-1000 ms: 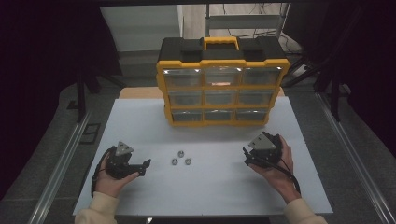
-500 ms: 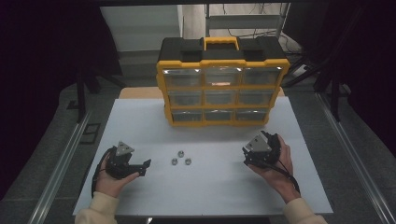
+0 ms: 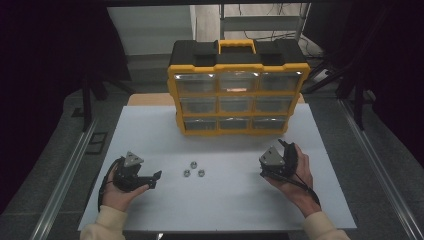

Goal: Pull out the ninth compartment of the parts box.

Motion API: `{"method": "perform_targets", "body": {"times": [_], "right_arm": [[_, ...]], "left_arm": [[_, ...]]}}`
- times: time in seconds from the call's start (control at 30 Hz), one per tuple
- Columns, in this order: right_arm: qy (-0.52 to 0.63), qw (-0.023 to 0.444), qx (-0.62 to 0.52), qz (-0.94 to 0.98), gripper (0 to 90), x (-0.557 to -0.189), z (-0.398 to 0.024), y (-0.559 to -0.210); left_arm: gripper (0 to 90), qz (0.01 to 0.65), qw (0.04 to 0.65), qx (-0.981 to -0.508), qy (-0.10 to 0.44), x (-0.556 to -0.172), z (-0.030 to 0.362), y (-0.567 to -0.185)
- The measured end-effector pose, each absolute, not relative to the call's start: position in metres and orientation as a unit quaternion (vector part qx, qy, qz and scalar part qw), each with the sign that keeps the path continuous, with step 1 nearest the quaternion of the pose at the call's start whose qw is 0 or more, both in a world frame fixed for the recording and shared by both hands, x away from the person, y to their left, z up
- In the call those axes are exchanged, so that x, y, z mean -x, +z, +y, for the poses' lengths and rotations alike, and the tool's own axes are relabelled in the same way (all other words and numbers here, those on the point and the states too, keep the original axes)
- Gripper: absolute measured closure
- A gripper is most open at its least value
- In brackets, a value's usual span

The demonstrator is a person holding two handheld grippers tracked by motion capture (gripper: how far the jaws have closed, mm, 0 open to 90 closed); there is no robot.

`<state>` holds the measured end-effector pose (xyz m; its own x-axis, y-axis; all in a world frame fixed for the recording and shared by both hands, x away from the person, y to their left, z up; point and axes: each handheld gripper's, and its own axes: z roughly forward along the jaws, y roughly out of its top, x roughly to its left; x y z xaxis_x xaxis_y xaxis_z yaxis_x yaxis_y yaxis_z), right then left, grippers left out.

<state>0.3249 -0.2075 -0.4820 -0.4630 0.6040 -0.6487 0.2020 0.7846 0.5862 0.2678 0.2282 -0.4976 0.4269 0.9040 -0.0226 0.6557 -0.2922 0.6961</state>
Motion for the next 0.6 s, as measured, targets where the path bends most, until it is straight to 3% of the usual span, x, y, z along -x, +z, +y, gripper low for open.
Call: {"method": "perform_targets", "body": {"times": [0.6], "right_arm": [[0.2,0.479,-0.224,0.825,13.7,-0.3246,-0.2018,-0.4831]], "left_arm": [[12.6,0.499,0.323,-0.78,0.192,-0.2676,0.2284,-0.4973]]}}
